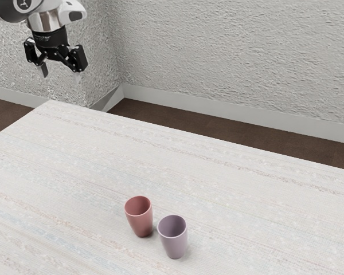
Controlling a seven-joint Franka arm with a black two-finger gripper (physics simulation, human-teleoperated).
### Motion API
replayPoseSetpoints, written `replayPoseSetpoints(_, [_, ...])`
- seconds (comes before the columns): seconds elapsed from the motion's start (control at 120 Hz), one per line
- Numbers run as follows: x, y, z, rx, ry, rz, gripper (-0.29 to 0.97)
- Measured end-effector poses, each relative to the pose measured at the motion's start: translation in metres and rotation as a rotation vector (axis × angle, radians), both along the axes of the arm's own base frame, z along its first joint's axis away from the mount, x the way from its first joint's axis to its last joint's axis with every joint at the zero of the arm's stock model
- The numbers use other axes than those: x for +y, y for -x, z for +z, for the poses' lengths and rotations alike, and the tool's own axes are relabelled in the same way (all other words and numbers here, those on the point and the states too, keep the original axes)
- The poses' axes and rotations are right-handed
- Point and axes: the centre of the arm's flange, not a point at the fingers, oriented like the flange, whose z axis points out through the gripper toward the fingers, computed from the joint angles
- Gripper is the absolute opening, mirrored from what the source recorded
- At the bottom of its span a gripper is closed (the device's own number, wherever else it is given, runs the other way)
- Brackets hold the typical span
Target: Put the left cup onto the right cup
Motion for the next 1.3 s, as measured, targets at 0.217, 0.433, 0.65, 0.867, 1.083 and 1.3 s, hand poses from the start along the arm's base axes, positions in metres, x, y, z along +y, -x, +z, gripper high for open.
replayPoseSetpoints(0.217, [0.000, 0.001, -0.006, 0.016, 0.000, -0.008, 0.68])
replayPoseSetpoints(0.433, [-0.011, -0.002, -0.014, 0.028, -0.002, -0.033, 0.68])
replayPoseSetpoints(0.65, [-0.015, -0.006, -0.064, 0.085, 0.004, -0.049, 0.68])
replayPoseSetpoints(0.867, [-0.024, -0.004, -0.124, 0.146, 0.046, -0.067, 0.68])
replayPoseSetpoints(1.083, [-0.027, -0.004, -0.164, 0.191, 0.066, -0.068, 0.68])
replayPoseSetpoints(1.3, [-0.035, -0.004, -0.203, 0.241, 0.082, -0.075, 0.68])
